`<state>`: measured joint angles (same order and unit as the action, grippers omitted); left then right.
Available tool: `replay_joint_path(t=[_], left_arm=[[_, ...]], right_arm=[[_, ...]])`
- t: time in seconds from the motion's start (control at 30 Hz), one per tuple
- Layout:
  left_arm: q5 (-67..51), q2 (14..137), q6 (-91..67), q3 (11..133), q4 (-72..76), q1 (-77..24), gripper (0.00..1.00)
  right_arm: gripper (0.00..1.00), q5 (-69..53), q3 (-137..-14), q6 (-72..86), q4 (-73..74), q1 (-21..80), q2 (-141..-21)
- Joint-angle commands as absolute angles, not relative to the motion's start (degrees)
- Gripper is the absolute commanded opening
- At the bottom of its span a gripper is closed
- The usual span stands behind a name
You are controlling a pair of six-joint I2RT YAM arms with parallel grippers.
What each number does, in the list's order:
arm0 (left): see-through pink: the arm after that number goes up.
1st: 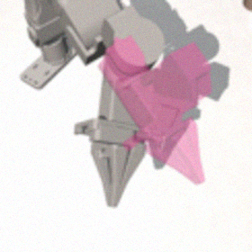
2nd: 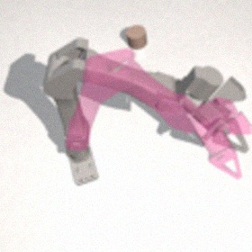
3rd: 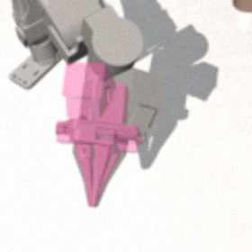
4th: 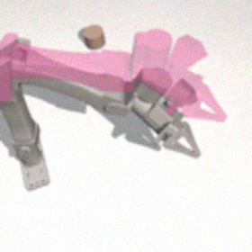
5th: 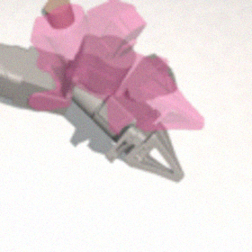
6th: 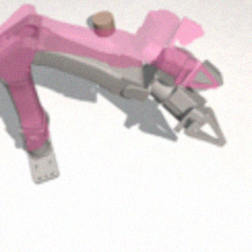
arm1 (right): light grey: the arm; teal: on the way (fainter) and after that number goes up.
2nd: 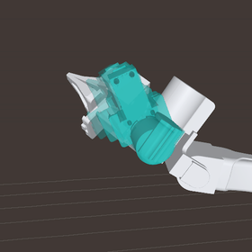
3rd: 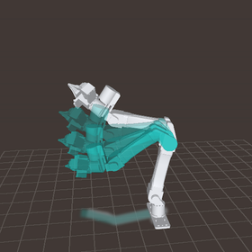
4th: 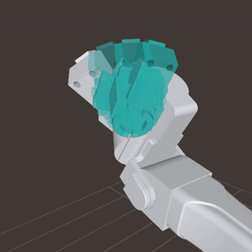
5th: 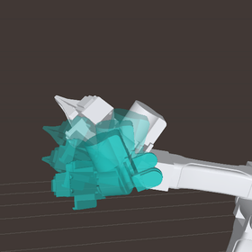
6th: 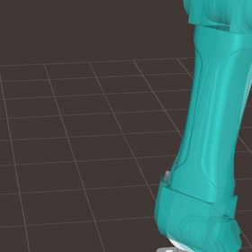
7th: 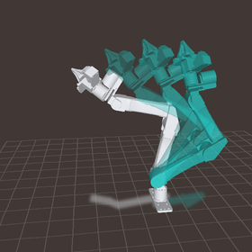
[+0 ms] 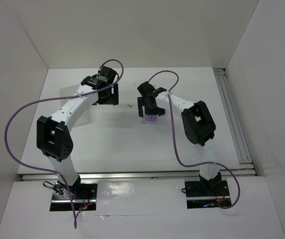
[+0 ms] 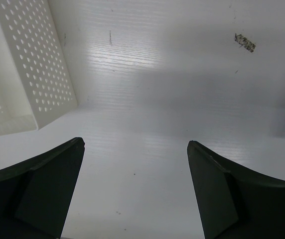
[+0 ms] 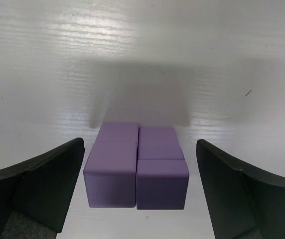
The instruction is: Build the wood block tower
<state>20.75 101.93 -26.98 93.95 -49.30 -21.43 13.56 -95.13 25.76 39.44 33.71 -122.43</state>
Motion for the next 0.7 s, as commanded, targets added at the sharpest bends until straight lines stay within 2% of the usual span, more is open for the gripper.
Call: replay_joint_path(t=[0.0, 0.27, 0.37, 0.4, 0.47, 0.5, 0.53, 0.63, 0.67], left_arm=[[21.5, 102.0, -26.3, 93.7, -48.8, -21.4, 0.97], [21.5, 101.4, -26.8, 93.7, -48.8, -21.4, 0.97], [21.5, 101.4, -26.8, 93.2, -48.8, -21.4, 0.97], [21.5, 101.4, -26.8, 93.2, -48.8, -21.4, 0.97], [21.5, 101.4, -26.8, 93.2, -48.8, -21.4, 0.97], [21.5, 101.4, -26.8, 93.2, -48.8, -21.4, 0.97], [21.5, 101.4, -26.8, 93.2, -48.8, -21.4, 0.97], [21.5, 101.4, -26.8, 93.2, -48.8, -21.4, 0.97], [21.5, 101.4, -26.8, 93.2, -48.8, -21.4, 0.97]], right_arm=[[1.0, 16.3, -98.3, 24.9, 42.5, 33.5, -120.8], [1.0, 17.4, -102.0, 24.3, 44.9, 33.5, -118.0], [1.0, 18.5, -102.7, 24.3, 45.4, 33.5, -112.8], [1.0, 19.2, -101.1, 24.3, 43.6, 34.0, -110.8], [0.93, 19.2, -94.2, 24.3, 37.8, 34.0, -105.9], [0.87, 19.2, -91.3, 24.3, 35.8, 34.0, -101.1], [0.69, 18.6, -85.1, 24.3, 31.6, 34.0, -98.8], [0.36, 17.3, -76.5, 24.3, 27.0, 34.0, -93.1], [0.2, 16.6, -72.2, 25.1, 27.0, 33.5, -92.5]])
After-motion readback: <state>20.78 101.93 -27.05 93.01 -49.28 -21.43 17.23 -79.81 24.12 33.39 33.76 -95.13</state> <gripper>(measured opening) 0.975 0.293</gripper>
